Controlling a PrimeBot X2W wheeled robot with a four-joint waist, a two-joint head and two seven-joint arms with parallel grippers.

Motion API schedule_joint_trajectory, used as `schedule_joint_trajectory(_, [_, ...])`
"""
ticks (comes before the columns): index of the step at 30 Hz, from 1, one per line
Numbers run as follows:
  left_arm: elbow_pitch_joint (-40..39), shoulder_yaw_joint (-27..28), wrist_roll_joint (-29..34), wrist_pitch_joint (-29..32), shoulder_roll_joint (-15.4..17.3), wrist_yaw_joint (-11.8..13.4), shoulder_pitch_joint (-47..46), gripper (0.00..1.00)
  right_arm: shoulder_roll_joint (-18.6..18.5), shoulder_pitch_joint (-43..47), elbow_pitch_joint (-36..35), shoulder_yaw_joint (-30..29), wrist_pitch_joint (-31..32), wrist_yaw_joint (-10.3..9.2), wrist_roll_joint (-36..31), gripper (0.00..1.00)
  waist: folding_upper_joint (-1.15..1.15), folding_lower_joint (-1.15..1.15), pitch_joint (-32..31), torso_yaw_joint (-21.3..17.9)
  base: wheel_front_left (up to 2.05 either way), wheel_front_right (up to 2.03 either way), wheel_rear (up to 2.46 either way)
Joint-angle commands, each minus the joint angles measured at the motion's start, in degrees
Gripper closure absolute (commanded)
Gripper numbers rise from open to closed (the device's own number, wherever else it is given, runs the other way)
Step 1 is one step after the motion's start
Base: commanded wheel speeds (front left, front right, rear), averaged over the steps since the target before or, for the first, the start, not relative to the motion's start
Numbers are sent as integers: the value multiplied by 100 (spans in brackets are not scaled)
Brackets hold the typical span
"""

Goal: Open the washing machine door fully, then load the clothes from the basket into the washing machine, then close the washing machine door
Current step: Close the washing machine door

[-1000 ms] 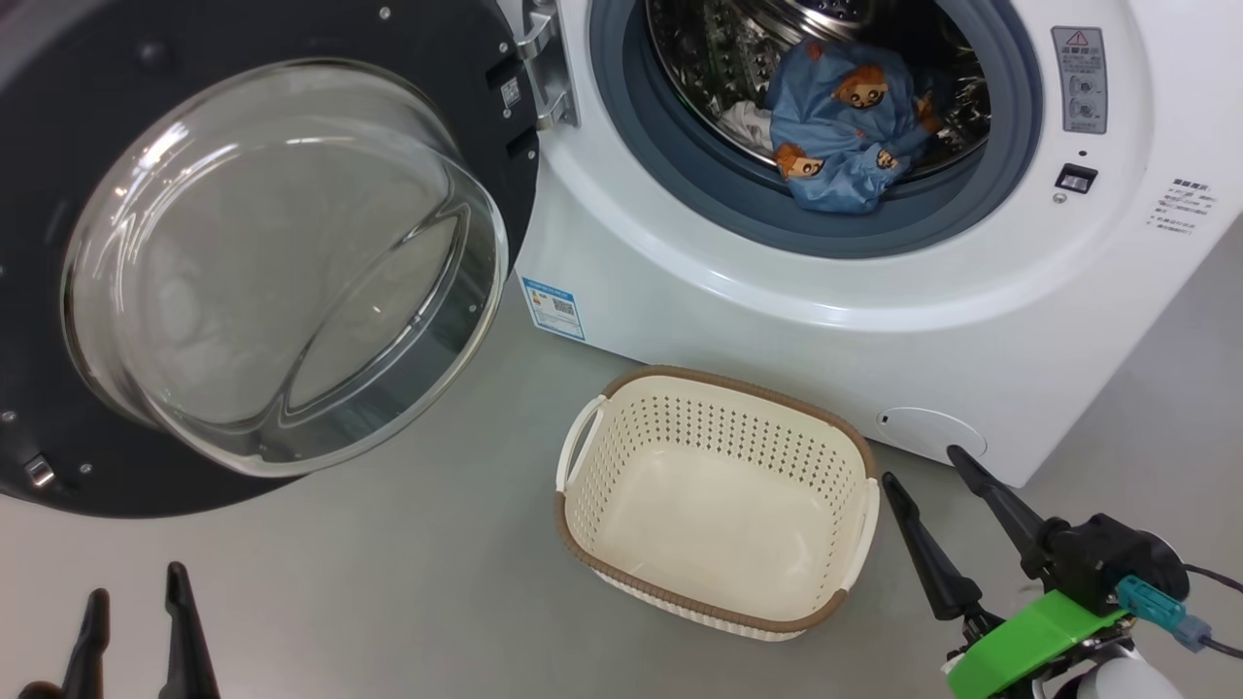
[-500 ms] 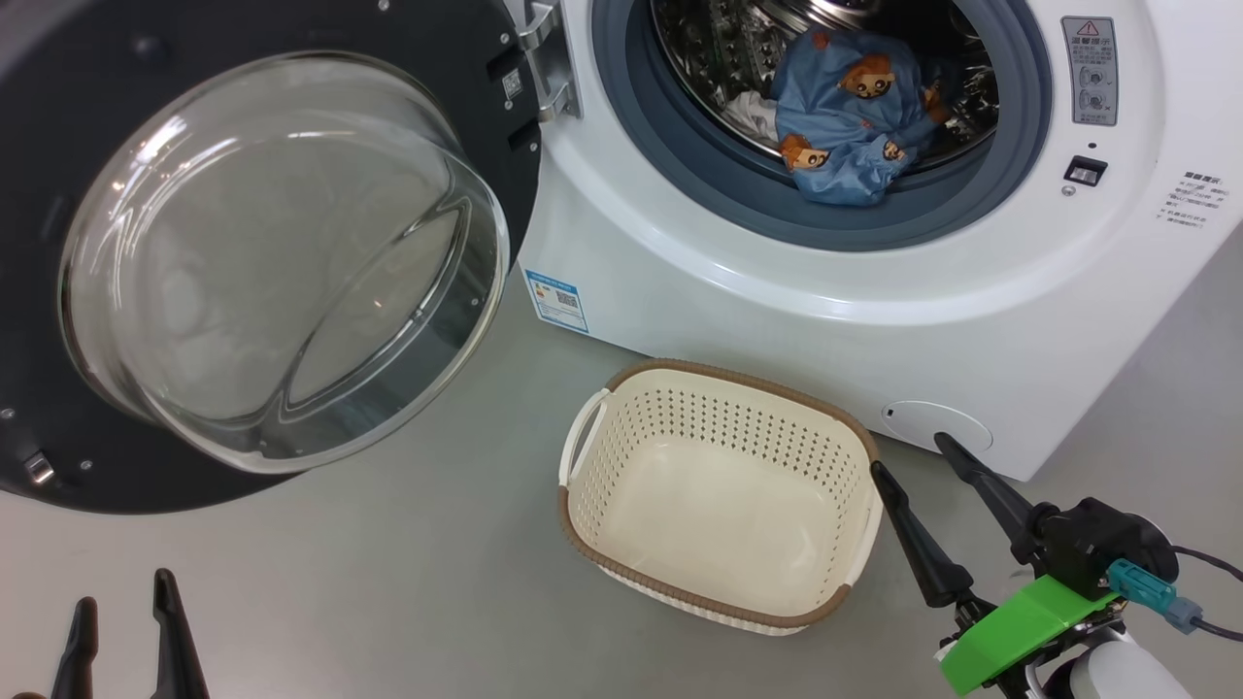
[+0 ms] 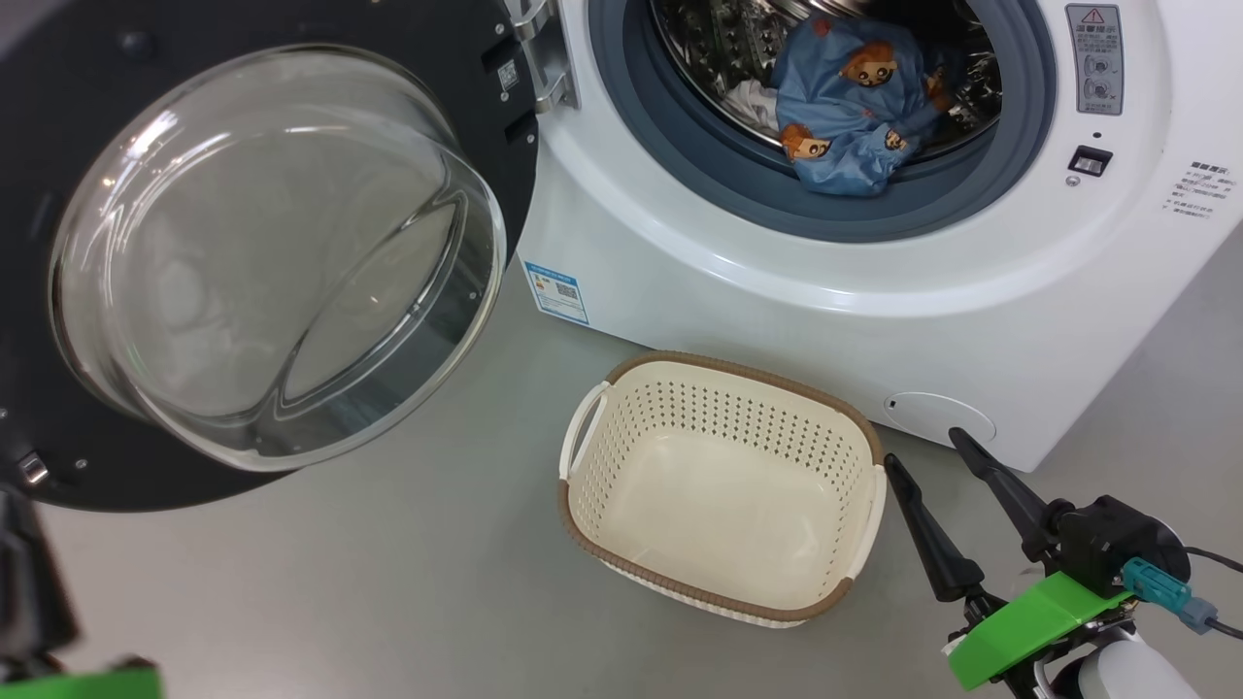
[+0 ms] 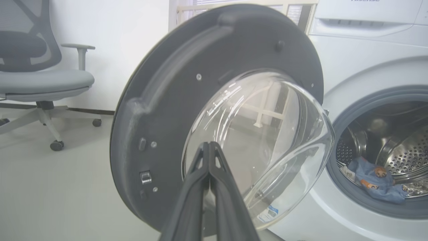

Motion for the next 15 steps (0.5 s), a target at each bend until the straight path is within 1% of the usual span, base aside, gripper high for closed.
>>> schedule_joint_trajectory(1, [-294, 317, -93, -32, 299, -9, -305, 100, 24, 54, -159, 78, -44, 8, -17, 0, 0, 0, 2, -2, 0, 0, 0])
schedule_joint_trajectory(5, [-520, 599, -589, -32, 684, -9, -716, 100, 82, 142, -195, -12, -44, 8, -45, 0, 0, 0, 31, -7, 0, 0, 0])
schedule_joint_trajectory(8, [-333, 805, -1371, -32, 1051, -9, -1128, 100, 116, 192, -226, -78, -44, 8, -74, 0, 0, 0, 64, -11, 0, 0, 0])
schedule_joint_trajectory(10, [-82, 876, -1894, 19, 1393, -9, -1409, 100, 132, 215, -254, -136, -44, 8, -99, 0, 0, 0, 93, -12, 0, 0, 0])
schedule_joint_trajectory(11, [248, 931, -2408, 207, 1734, -9, -1710, 100, 132, 235, -283, -180, -44, 8, -121, 0, 0, 0, 127, -13, 0, 0, 0])
schedule_joint_trajectory(15, [1208, 1088, -3572, 817, 2301, -9, -2420, 100, 129, 258, -329, -260, -44, 8, -163, 0, 0, 0, 197, -15, 0, 0, 0])
